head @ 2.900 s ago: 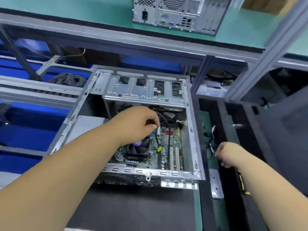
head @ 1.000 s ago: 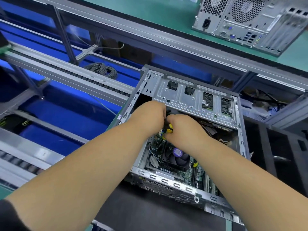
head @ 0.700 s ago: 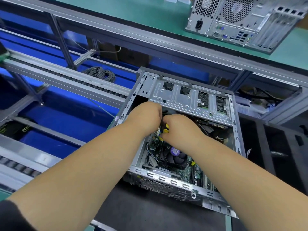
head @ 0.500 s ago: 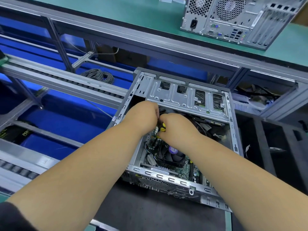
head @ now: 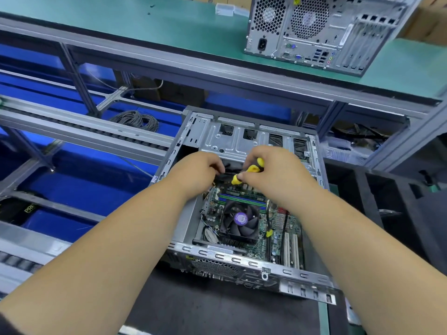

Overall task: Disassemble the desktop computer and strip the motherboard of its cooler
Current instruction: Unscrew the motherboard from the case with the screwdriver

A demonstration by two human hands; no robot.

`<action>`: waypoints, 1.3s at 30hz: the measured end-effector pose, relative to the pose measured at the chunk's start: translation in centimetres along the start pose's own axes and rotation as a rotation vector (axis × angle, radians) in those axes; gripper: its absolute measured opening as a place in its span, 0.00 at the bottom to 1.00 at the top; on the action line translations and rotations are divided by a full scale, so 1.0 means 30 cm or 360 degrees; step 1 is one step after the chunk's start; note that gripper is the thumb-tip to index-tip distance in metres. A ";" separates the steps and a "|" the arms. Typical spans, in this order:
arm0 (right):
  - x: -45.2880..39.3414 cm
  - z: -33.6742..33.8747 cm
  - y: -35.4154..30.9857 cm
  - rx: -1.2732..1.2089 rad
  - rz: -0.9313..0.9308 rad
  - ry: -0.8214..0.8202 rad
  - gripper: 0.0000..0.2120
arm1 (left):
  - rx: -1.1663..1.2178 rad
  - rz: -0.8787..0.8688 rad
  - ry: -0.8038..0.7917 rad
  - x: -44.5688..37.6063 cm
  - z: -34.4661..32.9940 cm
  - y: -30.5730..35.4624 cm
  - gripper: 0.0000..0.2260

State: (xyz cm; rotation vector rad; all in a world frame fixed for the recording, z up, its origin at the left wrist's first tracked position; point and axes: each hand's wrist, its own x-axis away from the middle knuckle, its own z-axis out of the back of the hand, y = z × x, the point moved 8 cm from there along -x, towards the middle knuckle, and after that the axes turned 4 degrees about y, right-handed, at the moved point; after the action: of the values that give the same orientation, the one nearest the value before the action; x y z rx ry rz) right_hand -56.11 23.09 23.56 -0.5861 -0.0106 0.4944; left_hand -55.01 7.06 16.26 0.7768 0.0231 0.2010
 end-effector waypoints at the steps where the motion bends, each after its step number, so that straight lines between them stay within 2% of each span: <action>1: 0.006 0.038 0.010 -0.0036 -0.0029 0.0054 0.07 | 0.0122 0.0007 -0.0082 0.007 -0.010 0.001 0.17; 3: 0.022 0.112 0.029 -0.0067 -0.0071 0.0156 0.07 | 0.0236 -0.0015 -0.0256 0.021 -0.034 0.011 0.18; 6: 0.056 0.199 0.061 -0.0143 -0.0108 0.0253 0.07 | 0.0120 -0.0118 -0.0349 0.038 -0.056 0.045 0.14; 9: 0.103 0.259 0.094 -0.0233 -0.0124 0.0298 0.08 | 0.0125 -0.0161 -0.0308 0.053 -0.076 0.099 0.09; 12: 0.160 0.303 0.137 -0.0284 -0.0160 0.0338 0.07 | -0.0026 -0.0235 -0.0159 0.067 -0.075 0.174 0.03; 14: 0.203 0.335 0.176 -0.0381 -0.0181 0.0378 0.07 | -0.0042 -0.0286 -0.0119 0.083 -0.081 0.231 0.04; 20: 0.349 0.441 0.367 -0.0689 -0.0371 0.0473 0.07 | 0.0254 -0.0385 -0.0153 0.154 -0.167 0.423 0.04; 23: 0.448 0.517 0.492 -0.0880 -0.0485 0.0574 0.08 | 0.0441 -0.0415 -0.0268 0.192 -0.268 0.545 0.05; 29: 0.657 0.640 0.770 -0.1235 -0.0702 0.0742 0.09 | 0.0440 -0.0461 -0.0493 0.254 -0.539 0.767 0.06; 32: 0.752 0.670 0.918 -0.1355 -0.0866 0.0877 0.09 | 0.0208 -0.0456 -0.0452 0.265 -0.675 0.828 0.09; 34: 0.810 0.664 1.016 -0.1490 -0.1058 0.0942 0.09 | -0.0149 -0.0544 -0.0376 0.278 -0.766 0.859 0.09; 37: 0.873 0.608 1.116 -0.1627 -0.1358 0.0818 0.05 | -0.0704 -0.0644 -0.0427 0.323 -0.926 0.873 0.12; 39: 0.906 0.560 1.162 -0.1497 -0.1504 0.0633 0.05 | -0.0944 -0.0628 -0.0502 0.345 -1.019 0.849 0.11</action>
State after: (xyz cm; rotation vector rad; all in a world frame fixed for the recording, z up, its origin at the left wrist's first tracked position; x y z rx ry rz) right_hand -50.07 69.31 15.55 -1.4812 -0.1406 -0.6097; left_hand -52.11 47.92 12.77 0.1944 -0.1747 -0.2848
